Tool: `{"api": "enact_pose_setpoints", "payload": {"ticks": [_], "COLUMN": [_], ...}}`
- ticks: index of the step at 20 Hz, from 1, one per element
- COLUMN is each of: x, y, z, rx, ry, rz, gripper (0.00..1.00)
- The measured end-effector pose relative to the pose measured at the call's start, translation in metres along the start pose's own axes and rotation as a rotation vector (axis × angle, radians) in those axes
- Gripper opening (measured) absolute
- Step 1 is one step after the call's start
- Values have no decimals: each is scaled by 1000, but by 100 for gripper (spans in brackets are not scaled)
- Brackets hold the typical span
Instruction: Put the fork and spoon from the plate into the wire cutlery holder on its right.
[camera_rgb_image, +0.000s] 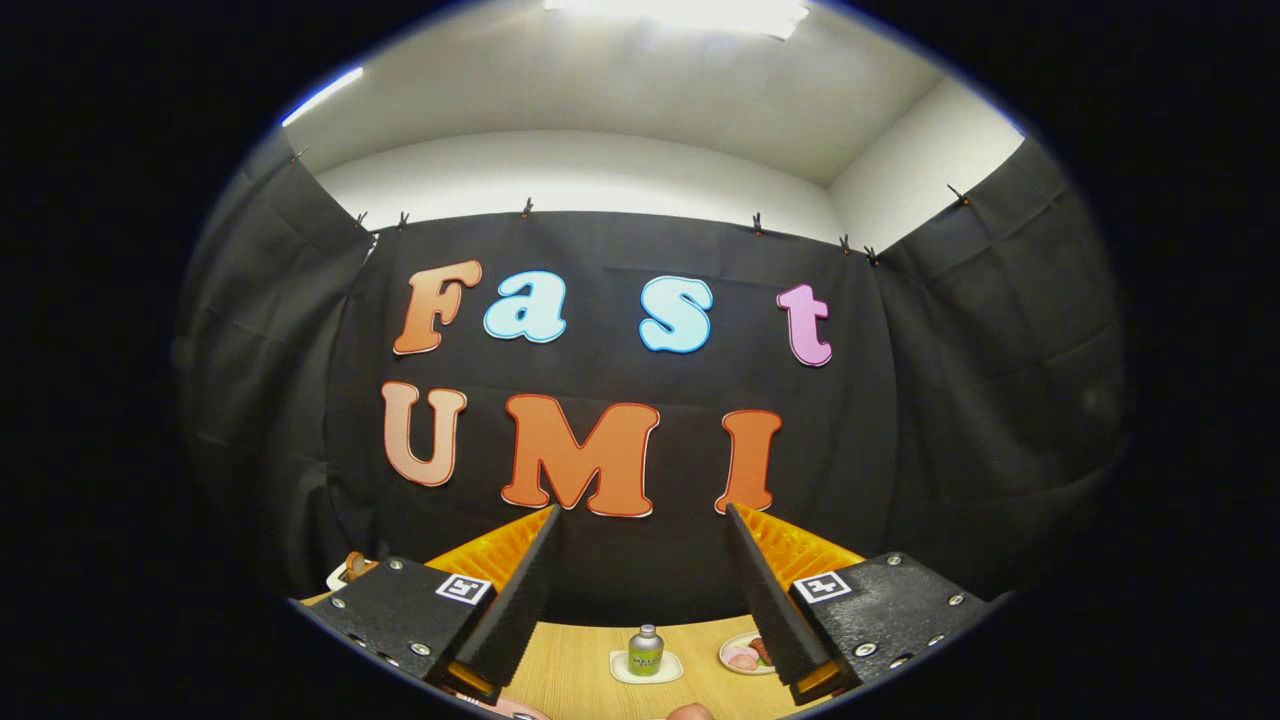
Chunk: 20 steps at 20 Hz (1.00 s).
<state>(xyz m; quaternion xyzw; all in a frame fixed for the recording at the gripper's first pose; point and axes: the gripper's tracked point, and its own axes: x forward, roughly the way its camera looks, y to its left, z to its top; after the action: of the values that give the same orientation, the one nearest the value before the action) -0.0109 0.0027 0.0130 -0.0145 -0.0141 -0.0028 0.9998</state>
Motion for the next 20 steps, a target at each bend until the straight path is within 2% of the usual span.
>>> {"api": "enact_pose_setpoints", "payload": {"ticks": [4, 11, 14, 16, 20], "x": [-4, -21, -29, -38, -60], "y": [5, 27, 47, 69, 106], "z": [-10, -64, -99, -123, -193], "rx": [15, -37, 6, 22, 34], "ry": [21, 187, 288, 348, 534], "rz": [8, 83, 137, 202, 287], "gripper": [94, 94, 94, 94, 94]}}
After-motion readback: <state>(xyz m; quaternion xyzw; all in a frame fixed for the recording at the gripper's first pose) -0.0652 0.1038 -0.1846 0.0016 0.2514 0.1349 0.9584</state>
